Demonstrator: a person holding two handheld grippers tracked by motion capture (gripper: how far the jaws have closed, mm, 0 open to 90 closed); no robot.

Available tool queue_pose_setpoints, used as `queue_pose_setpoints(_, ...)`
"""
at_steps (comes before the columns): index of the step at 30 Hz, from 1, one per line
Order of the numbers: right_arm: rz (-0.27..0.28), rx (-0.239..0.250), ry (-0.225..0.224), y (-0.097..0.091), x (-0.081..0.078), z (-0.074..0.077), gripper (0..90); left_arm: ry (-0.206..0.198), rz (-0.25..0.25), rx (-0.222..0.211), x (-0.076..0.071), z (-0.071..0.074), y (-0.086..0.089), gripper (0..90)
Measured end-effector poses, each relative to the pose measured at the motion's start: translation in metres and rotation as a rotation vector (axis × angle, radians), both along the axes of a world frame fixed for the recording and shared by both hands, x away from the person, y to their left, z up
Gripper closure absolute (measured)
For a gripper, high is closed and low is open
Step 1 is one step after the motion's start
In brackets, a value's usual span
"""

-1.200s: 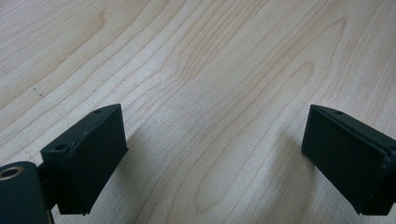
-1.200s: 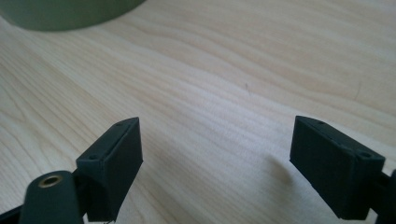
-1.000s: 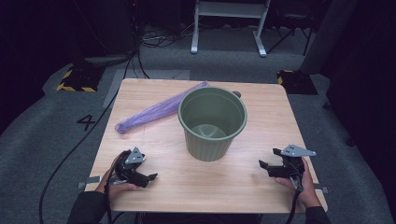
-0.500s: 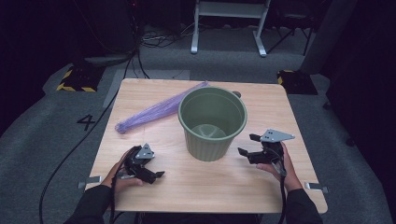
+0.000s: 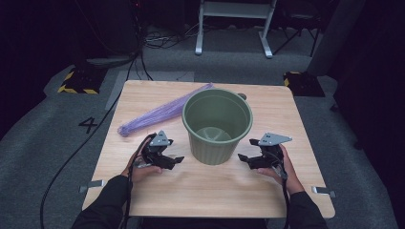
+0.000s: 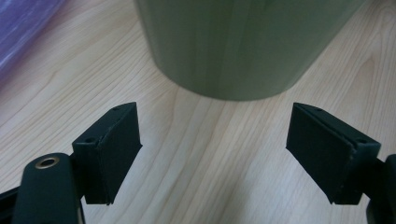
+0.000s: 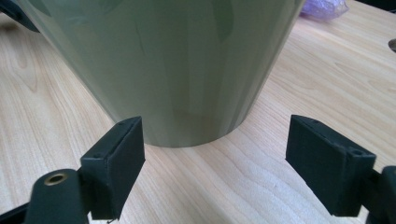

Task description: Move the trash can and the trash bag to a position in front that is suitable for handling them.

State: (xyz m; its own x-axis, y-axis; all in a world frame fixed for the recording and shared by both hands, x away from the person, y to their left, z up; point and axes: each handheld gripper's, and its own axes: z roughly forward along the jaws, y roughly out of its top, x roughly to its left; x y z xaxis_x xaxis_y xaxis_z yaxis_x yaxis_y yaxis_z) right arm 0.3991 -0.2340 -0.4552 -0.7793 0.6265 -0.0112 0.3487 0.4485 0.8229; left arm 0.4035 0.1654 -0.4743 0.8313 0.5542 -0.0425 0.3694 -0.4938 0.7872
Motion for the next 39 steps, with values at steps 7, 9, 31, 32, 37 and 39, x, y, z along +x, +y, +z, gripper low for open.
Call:
queue_pose_setpoints(7,-0.003,-0.034,0.006,-0.007,-0.003,-0.008,20.2,-0.007,-0.030,-0.023,0.010,0.002,-0.018,17.7)
queue_pose_setpoints(9,-0.005,-0.049,0.009,-0.008,-0.005,-0.010,20.0,-0.016,-0.047,-0.036,0.012,0.004,-0.023,18.0)
queue_pose_setpoints(31,-0.036,-0.086,0.076,-0.042,-0.013,-0.024,19.3,-0.014,-0.100,0.133,0.003,0.007,-0.044,17.1)
queue_pose_setpoints(32,-0.041,-0.091,0.079,-0.043,-0.014,-0.025,19.2,-0.030,-0.082,0.167,-0.001,0.007,-0.039,16.7)
queue_pose_setpoints(37,-0.069,-0.121,0.098,-0.047,-0.014,-0.032,19.1,-0.020,-0.066,0.175,-0.019,0.002,-0.004,16.3)
queue_pose_setpoints(39,-0.079,-0.130,0.101,-0.049,-0.014,-0.035,19.1,-0.024,-0.038,0.183,-0.026,-0.002,0.008,16.6)
